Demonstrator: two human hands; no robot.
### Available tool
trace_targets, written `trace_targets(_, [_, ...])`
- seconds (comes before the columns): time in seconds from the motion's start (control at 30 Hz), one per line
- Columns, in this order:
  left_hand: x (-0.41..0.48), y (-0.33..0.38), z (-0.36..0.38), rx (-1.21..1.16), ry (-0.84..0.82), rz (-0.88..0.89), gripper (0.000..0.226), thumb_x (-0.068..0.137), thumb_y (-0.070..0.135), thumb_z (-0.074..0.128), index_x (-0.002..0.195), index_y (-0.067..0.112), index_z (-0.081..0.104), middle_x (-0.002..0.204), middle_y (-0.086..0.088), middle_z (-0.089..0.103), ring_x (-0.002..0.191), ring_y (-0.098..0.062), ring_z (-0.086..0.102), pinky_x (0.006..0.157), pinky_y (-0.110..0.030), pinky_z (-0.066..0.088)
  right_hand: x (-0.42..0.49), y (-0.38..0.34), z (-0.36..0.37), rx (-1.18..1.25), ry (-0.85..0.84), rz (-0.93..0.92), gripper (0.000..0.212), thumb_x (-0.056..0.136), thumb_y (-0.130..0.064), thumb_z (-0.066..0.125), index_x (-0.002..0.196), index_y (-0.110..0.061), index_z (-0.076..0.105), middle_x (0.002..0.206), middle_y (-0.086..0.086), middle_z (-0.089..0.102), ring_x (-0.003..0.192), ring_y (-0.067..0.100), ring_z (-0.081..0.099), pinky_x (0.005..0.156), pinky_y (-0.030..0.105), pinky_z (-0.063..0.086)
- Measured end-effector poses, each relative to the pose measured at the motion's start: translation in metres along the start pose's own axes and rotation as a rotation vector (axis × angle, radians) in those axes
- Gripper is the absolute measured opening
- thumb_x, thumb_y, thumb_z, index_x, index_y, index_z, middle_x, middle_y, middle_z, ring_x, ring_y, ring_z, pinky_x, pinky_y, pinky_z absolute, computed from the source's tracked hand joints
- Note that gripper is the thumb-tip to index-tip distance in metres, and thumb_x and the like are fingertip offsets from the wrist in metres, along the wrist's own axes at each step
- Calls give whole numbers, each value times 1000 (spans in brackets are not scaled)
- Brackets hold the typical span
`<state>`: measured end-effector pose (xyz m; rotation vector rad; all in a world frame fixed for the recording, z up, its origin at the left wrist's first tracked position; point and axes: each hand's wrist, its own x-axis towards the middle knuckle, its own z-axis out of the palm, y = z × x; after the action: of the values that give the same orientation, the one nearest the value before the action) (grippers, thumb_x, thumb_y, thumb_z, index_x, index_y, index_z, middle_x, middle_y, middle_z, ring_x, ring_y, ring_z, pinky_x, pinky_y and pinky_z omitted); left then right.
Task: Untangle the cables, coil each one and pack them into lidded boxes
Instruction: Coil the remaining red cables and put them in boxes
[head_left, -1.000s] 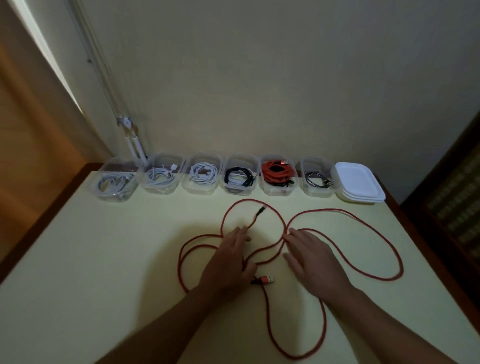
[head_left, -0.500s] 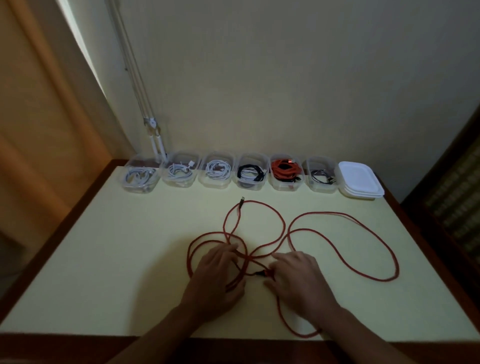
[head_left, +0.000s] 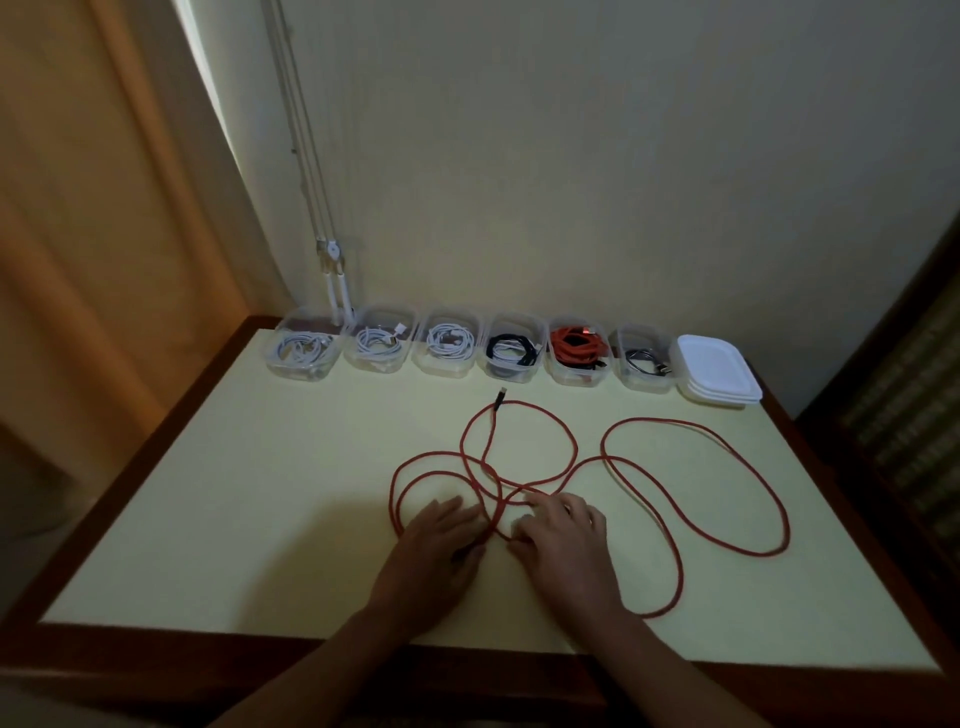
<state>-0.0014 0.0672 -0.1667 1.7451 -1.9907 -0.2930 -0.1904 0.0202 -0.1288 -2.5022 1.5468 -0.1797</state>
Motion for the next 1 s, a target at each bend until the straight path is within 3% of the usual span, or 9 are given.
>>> trace_targets(0.13, [9,16,-10,-95,-13,-218,43,97,54,47,131,33,62,140,19,54,136,-5,41,111,-25,31,2,-12,-4,97,82,27,25,102,-45,47,112,-36,68,147,-15,43,139,13,26,113,37,20])
trace_targets(0.2, [17,32,-22,-266,47,-367,45,92,60,52,125,31,63,114,12,72,107,-7,64,91,-24,48,1,-18,-11,182,161,33,26,101,-46,49,114,-35,69,140,-14,47,133,13,31,107,34,23])
trace_targets(0.33, [30,68,-57,-679,205,-490,40,90,31,71,122,22,49,77,-1,73,68,-4,68,59,-15,50,-6,-34,-39,264,261,-16,24,97,-47,57,113,-36,71,130,-21,47,125,6,33,93,27,24])
trace_targets(0.47, [34,96,-108,-846,210,-420,32,94,15,68,117,24,48,91,-2,76,73,-4,73,61,-17,55,-23,-38,-70,516,398,-53,7,92,-36,70,96,-37,75,115,-25,52,113,-3,42,87,17,33])
trace_targets(0.6, [23,124,-157,-846,120,-265,12,94,14,68,103,12,60,89,-3,78,74,-19,75,69,-37,62,-38,-35,-116,643,563,-32,30,101,-12,54,118,-34,66,117,-16,59,114,1,51,93,25,44])
trace_targets(0.7, [7,149,-189,-888,75,-185,10,95,15,66,99,7,62,89,-4,78,66,-24,72,59,-33,57,-48,-41,-153,531,503,-136,40,106,-18,48,142,-34,55,137,-17,48,128,0,40,102,16,31])
trace_targets(0.77, [-5,167,-207,-902,96,-146,14,97,19,64,99,6,62,89,-4,77,50,-18,59,49,-25,45,-59,-48,-174,533,455,-192,31,106,-24,49,132,-33,63,136,-17,52,128,0,43,102,18,33])
trace_targets(0.87, [-22,188,-228,-987,139,-166,21,99,25,60,100,4,63,85,-4,76,40,-13,36,38,-19,29,-90,-63,-204,718,313,-190,24,106,-28,50,93,-24,69,96,-15,71,95,-2,63,80,20,45])
trace_targets(1.0, [-41,214,-262,-1442,28,-240,20,104,17,46,103,4,61,60,-2,45,36,-7,22,36,-18,14,-126,-81,-243,800,344,-189,30,105,-32,49,82,-21,64,63,-3,58,61,10,53,60,27,38])
